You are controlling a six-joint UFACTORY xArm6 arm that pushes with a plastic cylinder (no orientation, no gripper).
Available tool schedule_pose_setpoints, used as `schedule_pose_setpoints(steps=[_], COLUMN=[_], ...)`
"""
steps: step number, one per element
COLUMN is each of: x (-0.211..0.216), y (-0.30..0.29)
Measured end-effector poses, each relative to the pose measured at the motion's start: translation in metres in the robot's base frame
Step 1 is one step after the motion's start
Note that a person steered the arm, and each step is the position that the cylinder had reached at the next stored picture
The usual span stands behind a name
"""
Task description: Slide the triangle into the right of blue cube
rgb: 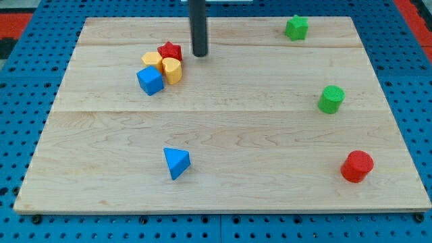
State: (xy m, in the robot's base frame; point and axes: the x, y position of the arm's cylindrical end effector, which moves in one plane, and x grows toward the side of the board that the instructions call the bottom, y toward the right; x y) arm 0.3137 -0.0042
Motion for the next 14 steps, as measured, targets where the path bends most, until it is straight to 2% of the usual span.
schedule_pose_setpoints(steps=[1,2,3,6,7,8,9,11,12,14], x=[0.096,0.223,0.249,0.241,0.209,0.173,0.156,0.139,0.123,0.122], y=[0.056,0.059,0.021,-0.100,-0.133,-0.141,-0.152,-0.224,-0.215,-0.126])
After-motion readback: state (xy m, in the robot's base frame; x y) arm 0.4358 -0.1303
